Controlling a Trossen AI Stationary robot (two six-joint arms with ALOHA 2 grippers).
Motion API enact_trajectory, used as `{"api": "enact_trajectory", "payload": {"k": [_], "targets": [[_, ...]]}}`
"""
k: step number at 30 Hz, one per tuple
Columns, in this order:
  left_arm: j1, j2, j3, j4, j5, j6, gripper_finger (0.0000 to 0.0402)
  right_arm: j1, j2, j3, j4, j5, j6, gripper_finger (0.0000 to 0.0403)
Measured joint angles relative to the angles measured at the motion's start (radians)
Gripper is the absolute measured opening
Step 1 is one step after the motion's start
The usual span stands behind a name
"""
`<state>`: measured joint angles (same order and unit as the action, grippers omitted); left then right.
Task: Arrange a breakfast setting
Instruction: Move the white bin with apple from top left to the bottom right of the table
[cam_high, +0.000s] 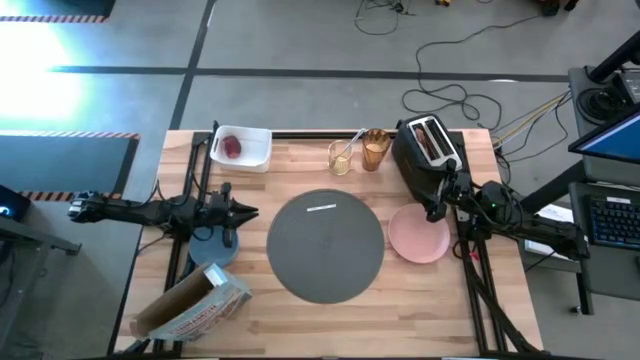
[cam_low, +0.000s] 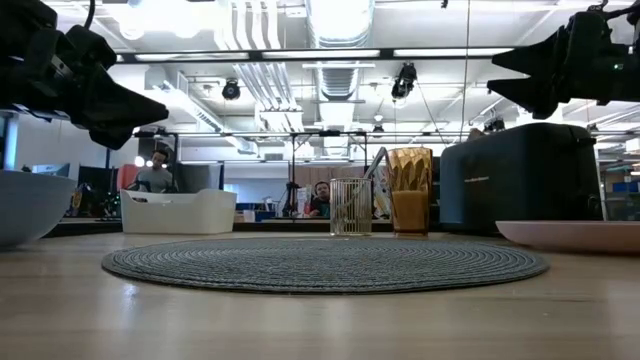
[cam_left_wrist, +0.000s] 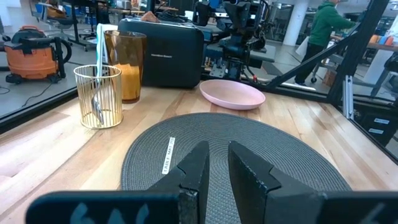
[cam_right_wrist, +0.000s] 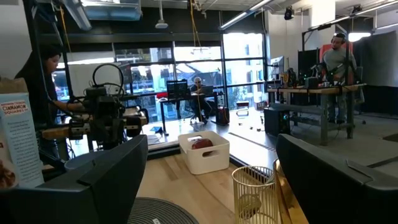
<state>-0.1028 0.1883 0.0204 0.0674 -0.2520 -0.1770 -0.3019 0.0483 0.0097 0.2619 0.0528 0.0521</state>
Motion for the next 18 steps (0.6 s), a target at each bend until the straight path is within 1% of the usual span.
{"api": "enact_trajectory", "payload": {"k": [2,6,9,12,15,16,18], "targets": [[0.000,0.000,0.000,0.005,0.000,-0.022,0.0043,0.000,0.000,0.000,0.000,0.000,0.000,0.0345],[0.000,0.000,0.000,0.011,-0.002,-0.170,0.0043,0.000,0.000,0.000,0.000,0.000,0.000,0.0345],[0.000,0.000,0.000,0.019,-0.002,-0.209,0.0043,0.000,0.000,0.000,0.000,0.000,0.000,0.0345],[-0.001,0.003,0.000,0.093,0.039,-0.315,0.0043,0.000,0.000,0.000,0.000,0.000,0.000,0.0345],[-0.001,0.018,0.000,0.180,0.064,-0.293,0.0043,0.000,0.000,0.000,0.000,0.000,0.000,0.0345],[-0.001,0.025,0.000,0.203,0.055,-0.265,0.0043,0.000,0.000,0.000,0.000,0.000,0.000,0.0345],[-0.002,0.040,0.000,0.249,0.005,-0.200,0.0043,0.000,0.000,0.000,0.000,0.000,0.000,0.0345]]}}
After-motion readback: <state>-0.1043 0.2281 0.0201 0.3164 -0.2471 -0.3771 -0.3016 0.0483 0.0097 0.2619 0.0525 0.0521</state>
